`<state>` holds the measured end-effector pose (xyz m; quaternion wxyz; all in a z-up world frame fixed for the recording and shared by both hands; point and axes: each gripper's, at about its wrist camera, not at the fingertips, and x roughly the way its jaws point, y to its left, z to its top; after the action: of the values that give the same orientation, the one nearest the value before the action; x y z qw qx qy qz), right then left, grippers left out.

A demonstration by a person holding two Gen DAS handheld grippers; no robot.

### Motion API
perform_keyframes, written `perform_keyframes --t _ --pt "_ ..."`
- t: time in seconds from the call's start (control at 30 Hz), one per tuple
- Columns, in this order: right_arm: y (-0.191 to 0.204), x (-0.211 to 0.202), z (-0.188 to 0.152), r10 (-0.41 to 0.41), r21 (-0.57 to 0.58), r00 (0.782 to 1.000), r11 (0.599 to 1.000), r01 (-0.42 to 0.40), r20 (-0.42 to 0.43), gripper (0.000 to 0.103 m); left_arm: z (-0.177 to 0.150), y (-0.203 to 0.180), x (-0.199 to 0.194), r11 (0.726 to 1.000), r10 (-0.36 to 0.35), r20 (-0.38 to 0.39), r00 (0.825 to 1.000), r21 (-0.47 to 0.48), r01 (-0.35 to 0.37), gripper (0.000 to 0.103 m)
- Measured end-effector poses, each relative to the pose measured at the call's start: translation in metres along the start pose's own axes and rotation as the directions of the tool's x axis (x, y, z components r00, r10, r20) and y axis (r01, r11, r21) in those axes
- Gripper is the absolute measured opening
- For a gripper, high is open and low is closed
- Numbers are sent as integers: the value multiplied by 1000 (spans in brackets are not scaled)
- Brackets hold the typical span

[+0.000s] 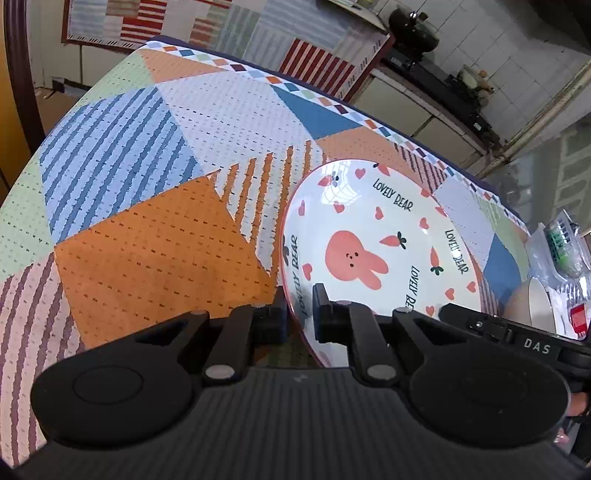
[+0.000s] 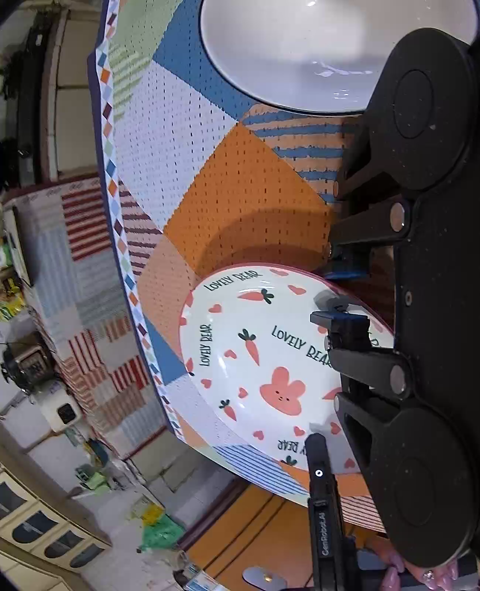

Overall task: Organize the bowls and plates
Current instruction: 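Grasp the rim of the white bunny plate with both grippers, then lift the bunny plate with both grippers and carry it over the blue egg plate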

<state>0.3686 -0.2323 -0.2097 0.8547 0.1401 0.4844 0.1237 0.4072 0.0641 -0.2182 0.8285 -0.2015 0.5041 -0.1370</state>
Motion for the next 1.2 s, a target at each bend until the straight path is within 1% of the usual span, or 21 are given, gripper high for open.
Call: perform_keyframes --t 0.07,0.13,0.23,0.3,0.43,0.63,0.8,0.97,1.03,1.2 --pt "-1 -2 1 18 11 1000 1000 -18 -21 19 3 -2 -2 1000 14 -13 1000 9 -14 12" --pt "5 -7 1 24 -51 999 998 -25 -25 19 4 -3 -6 1000 16 -24 1000 22 -15 13" --pt "10 -18 3 31 -101 999 994 -33 -21 19 3 -8 -17 998 -4 -27 1000 59 5 12" --pt "13 -27 4 39 -119 999 992 -40 -12 19 2 -12 -27 997 -12 -16 1000 70 13 13" --pt "21 -48 9 42 -144 999 989 -40 9 19 0 -24 -54 996 -24 5 1000 87 24 13" --pt "34 -96 1 62 -170 998 984 -57 23 20 -11 -47 -103 986 -44 14 999 161 41 13" --pt "47 -136 -17 65 -199 997 978 -56 39 22 -28 -65 -138 976 -45 12 999 214 41 14" --pt "53 -171 -37 56 -189 997 981 -46 46 22 -50 -77 -163 968 -68 7 998 242 64 14" --pt "54 -183 -49 49 -184 997 982 -38 56 22 -63 -81 -171 962 -78 20 997 265 70 14" --pt "49 -199 -86 18 -133 997 991 -8 79 22 -89 -86 -173 958 -76 -10 997 277 76 14"
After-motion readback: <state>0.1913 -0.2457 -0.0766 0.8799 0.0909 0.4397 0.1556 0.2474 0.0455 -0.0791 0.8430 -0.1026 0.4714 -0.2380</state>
